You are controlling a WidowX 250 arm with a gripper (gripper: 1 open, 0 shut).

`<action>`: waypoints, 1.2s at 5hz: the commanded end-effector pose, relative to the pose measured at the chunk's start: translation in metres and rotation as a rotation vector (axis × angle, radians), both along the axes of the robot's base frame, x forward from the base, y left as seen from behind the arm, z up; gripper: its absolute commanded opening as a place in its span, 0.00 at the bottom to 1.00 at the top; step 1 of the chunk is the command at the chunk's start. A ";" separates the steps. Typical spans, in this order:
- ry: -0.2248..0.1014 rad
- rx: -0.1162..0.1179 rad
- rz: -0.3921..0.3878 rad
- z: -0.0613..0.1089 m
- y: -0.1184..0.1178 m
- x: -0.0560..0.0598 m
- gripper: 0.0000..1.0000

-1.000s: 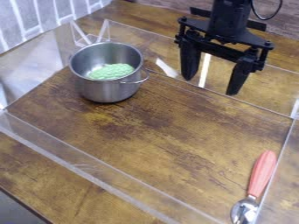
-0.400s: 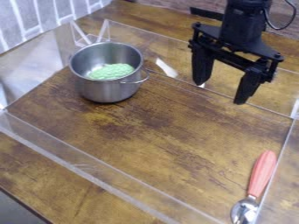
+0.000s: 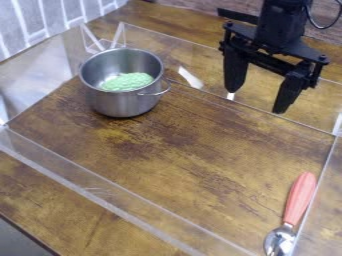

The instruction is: Put the green object in the silver pot

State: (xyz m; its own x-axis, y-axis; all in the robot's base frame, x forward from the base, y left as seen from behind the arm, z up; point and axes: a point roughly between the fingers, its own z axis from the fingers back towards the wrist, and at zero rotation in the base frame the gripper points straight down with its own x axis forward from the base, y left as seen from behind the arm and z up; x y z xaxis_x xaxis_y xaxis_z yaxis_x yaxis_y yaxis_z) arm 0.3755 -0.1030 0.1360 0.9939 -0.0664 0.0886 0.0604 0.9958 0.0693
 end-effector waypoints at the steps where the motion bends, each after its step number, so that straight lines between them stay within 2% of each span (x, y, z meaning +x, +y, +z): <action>1: -0.062 -0.018 0.049 0.018 0.009 0.004 1.00; 2: -0.059 -0.023 0.084 0.014 0.012 0.001 1.00; 4: -0.093 -0.025 0.123 0.020 0.011 -0.005 1.00; 5: -0.113 -0.040 -0.001 0.029 0.014 -0.006 1.00; 6: -0.133 -0.048 -0.122 0.029 0.017 -0.005 1.00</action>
State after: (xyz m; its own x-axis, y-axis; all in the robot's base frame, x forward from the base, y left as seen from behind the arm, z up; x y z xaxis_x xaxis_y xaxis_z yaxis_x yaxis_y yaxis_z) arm 0.3698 -0.0893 0.1298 0.9748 -0.1839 0.1264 0.1797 0.9827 0.0443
